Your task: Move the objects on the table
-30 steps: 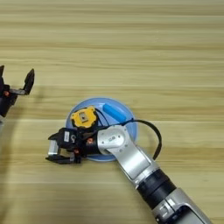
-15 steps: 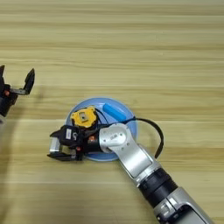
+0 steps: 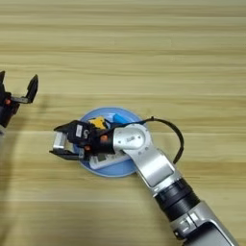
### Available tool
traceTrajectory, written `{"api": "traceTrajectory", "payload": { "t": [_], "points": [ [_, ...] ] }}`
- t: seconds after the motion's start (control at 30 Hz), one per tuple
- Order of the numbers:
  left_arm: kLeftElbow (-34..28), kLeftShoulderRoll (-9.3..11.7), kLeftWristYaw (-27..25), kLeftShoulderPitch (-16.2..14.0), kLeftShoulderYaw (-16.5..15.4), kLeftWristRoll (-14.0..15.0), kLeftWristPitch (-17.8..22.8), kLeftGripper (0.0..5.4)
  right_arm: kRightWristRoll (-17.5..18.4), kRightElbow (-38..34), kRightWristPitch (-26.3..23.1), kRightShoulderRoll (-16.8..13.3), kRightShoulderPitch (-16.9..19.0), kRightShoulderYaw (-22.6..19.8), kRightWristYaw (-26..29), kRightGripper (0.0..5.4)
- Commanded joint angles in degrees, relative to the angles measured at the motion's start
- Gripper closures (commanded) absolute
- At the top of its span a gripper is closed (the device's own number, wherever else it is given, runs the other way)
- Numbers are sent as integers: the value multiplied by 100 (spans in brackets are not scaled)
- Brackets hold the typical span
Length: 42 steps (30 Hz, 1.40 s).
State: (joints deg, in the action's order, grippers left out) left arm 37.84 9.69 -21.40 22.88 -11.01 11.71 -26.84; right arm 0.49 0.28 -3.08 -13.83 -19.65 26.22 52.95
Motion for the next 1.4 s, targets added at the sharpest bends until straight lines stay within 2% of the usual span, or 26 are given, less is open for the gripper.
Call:
{"api": "traceTrajectory", "payload": {
  "t": [0.03, 0.37, 0.6, 1.07, 1.4],
  "points": [
    [41, 25, 6, 87, -8, 10, -26, 0, 157, -247, -77, -103, -189, -271, -62, 289],
    [42, 24, -7, 68, -4, 13, -27, 0, 450, -540, -180, -442, -188, -951, -232, 289],
    [36, 18, -11, 60, 0, 15, -27, 0, 586, -409, -148, -685, -90, -1387, -384, 289],
    [55, 22, -11, 61, -5, 14, -34, 0, 567, 672, 224, -752, 9, -1644, -596, 289],
    [107, 33, -29, 85, -7, 17, -46, 0, 621, 683, 344, -908, 257, -1934, -672, 289]
  ]
}}
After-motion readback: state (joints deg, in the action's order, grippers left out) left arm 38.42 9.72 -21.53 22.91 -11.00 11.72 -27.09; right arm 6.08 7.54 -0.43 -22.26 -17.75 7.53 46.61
